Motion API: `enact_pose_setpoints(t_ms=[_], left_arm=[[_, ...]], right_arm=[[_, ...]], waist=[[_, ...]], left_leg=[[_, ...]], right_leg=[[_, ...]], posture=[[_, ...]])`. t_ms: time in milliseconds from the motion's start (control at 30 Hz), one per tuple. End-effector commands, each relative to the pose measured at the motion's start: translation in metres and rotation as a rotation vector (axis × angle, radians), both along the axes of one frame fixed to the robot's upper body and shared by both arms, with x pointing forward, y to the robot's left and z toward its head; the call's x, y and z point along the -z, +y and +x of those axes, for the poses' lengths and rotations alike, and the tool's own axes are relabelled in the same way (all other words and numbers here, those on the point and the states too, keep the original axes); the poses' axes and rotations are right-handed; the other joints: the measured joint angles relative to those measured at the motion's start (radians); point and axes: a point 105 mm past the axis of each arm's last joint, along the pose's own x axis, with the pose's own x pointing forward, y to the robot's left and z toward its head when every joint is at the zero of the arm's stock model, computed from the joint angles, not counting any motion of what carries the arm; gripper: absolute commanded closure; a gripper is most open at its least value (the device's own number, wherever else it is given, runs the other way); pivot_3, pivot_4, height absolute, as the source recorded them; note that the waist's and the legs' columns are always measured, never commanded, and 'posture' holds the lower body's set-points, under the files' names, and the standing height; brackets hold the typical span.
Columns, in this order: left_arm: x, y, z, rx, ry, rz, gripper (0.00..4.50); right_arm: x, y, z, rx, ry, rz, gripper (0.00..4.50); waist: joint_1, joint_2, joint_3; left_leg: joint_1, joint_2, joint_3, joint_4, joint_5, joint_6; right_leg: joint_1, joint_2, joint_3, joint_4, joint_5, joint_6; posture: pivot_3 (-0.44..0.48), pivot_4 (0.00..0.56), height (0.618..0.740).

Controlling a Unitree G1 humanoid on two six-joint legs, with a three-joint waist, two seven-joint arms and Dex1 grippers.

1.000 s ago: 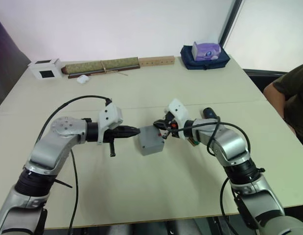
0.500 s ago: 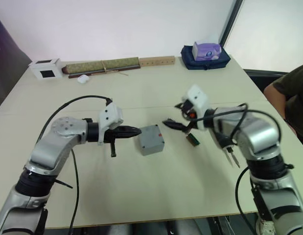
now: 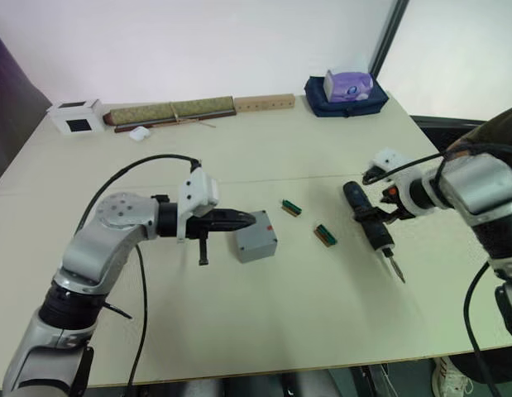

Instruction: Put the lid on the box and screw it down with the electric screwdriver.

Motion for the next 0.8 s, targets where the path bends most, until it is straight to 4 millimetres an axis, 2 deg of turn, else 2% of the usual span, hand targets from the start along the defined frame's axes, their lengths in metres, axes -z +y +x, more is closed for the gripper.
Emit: enact_pose_setpoints(t_ms=[33, 233, 300, 433, 500, 567, 600, 733, 800], left_arm=[[-0.010, -0.004, -0.004, 0.012, -0.052, -0.018, 4.50], [-0.008, -0.005, -0.005, -0.008, -0.051, -0.032, 4.50], [-0.007, -0.004, -0.005, -0.019, -0.051, -0.032, 4.50], [-0.008, -0.002, -0.005, -0.037, -0.054, -0.034, 4.50], [-0.007, -0.001, -0.005, -0.042, -0.053, -0.032, 4.50], [-0.006, 0.000, -0.005, -0.048, -0.051, -0.028, 4.50], [-0.006, 0.002, -0.004, -0.056, -0.050, -0.024, 4.50], [-0.002, 0.010, 0.000, -0.092, -0.041, -0.005, 4.50], [0.004, 0.014, 0.003, -0.107, -0.030, 0.017, 4.50]], right_arm=[[-0.008, -0.005, 0.006, 0.014, -0.006, -0.022, 0.04], [0.010, -0.003, 0.004, 0.018, 0.100, -0.011, 0.04], [0.018, 0.003, 0.002, 0.030, 0.155, 0.026, 0.04], [0.023, 0.012, 0.003, 0.027, 0.182, 0.051, 1.01], [0.021, 0.014, 0.005, 0.020, 0.173, 0.057, 1.76], [0.017, 0.015, 0.008, 0.021, 0.156, 0.062, 2.51], [0.012, 0.016, 0.011, 0.025, 0.138, 0.069, 2.63], [-0.013, 0.020, 0.022, -0.054, -0.006, 0.052, 2.64], [-0.034, 0.040, 0.023, -0.180, -0.123, 0.103, 2.64]], waist=[[-0.001, 0.000, 0.000], [0.000, 0.000, 0.000], [0.000, 0.000, 0.000], [-0.001, 0.000, 0.000], [-0.002, 0.000, 0.000], [-0.002, 0.000, 0.000], [-0.003, 0.000, 0.000], [-0.006, 0.001, 0.000], [-0.005, 0.002, 0.001]], left_leg=[[0.000, 0.000, 0.000, 0.000, 0.000, 0.000], [0.000, 0.000, 0.000, 0.000, 0.000, 0.000], [0.000, 0.000, 0.000, 0.000, 0.000, 0.000], [0.000, 0.000, 0.000, 0.000, 0.000, 0.000], [0.000, 0.000, 0.000, 0.000, 0.000, 0.000], [0.000, 0.000, 0.000, 0.000, 0.000, 0.000], [0.000, 0.000, 0.000, 0.000, 0.000, 0.000], [0.000, 0.000, 0.000, 0.000, 0.000, 0.000], [0.000, 0.000, 0.000, 0.000, 0.000, 0.000]], right_leg=[[0.000, 0.000, 0.000, 0.000, 0.000, 0.000], [0.000, 0.000, 0.000, 0.000, 0.000, 0.000], [0.000, 0.000, 0.000, 0.000, 0.000, 0.000], [0.000, 0.000, 0.000, 0.000, 0.000, 0.000], [0.000, 0.000, 0.000, 0.000, 0.000, 0.000], [0.000, 0.000, 0.000, 0.000, 0.000, 0.000], [0.000, 0.000, 0.000, 0.001, 0.000, 0.000], [0.000, 0.000, 0.000, 0.001, 0.000, 0.000], [-0.001, 0.000, 0.000, 0.001, 0.000, 0.000]], posture=[[0.000, 0.150, 0.740], [0.000, 0.150, 0.740], [0.000, 0.150, 0.740], [0.000, 0.150, 0.740], [0.000, 0.150, 0.740], [0.000, 0.150, 0.740], [0.000, 0.150, 0.740], [0.000, 0.150, 0.740], [0.000, 0.150, 0.740]])
